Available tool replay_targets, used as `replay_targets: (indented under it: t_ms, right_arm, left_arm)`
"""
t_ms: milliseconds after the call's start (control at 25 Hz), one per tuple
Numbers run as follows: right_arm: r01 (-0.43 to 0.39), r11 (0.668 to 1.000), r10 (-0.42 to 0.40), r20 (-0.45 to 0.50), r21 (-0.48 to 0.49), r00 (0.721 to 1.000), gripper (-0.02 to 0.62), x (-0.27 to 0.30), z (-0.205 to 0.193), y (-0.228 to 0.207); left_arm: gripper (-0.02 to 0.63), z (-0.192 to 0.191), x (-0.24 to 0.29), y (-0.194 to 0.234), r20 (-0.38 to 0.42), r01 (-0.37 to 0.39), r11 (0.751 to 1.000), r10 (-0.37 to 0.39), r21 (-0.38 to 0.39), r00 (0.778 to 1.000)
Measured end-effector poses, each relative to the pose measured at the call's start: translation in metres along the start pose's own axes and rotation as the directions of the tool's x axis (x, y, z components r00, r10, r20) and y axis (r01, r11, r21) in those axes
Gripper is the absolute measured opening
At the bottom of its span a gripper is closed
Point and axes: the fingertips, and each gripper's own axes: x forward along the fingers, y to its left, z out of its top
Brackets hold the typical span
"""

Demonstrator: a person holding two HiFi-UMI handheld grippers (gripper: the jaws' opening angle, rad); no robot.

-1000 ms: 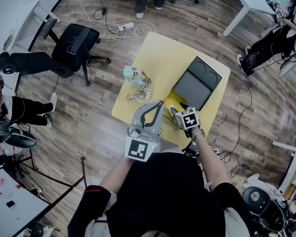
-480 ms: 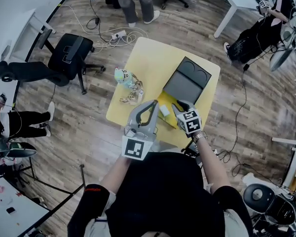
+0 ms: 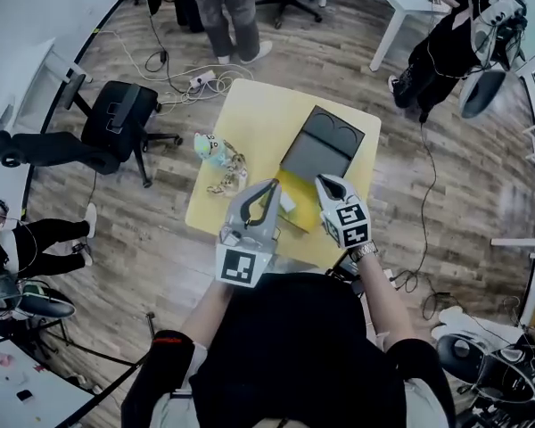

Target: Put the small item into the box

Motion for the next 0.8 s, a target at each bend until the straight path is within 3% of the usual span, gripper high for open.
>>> replay_targets:
  t_ms: [400,800]
  right_arm:
    - [0.044,0.999,-0.036,0.252,-0.024,0.967,0.003,-0.063,0.091,-0.002]
    - [0.058,0.996,-0.018,0.461,-0.074,0.887,0.002,-0.125,0.171,0.028]
  left_arm:
    - [0.002,0.022,0.001,-0.006,0.057,0.003,1.000,-0.004,0.022,0.998]
    - [0.002,0.047,-0.003,-0.002,0.105,-0.010,0.999,0.007,0.031,0.994]
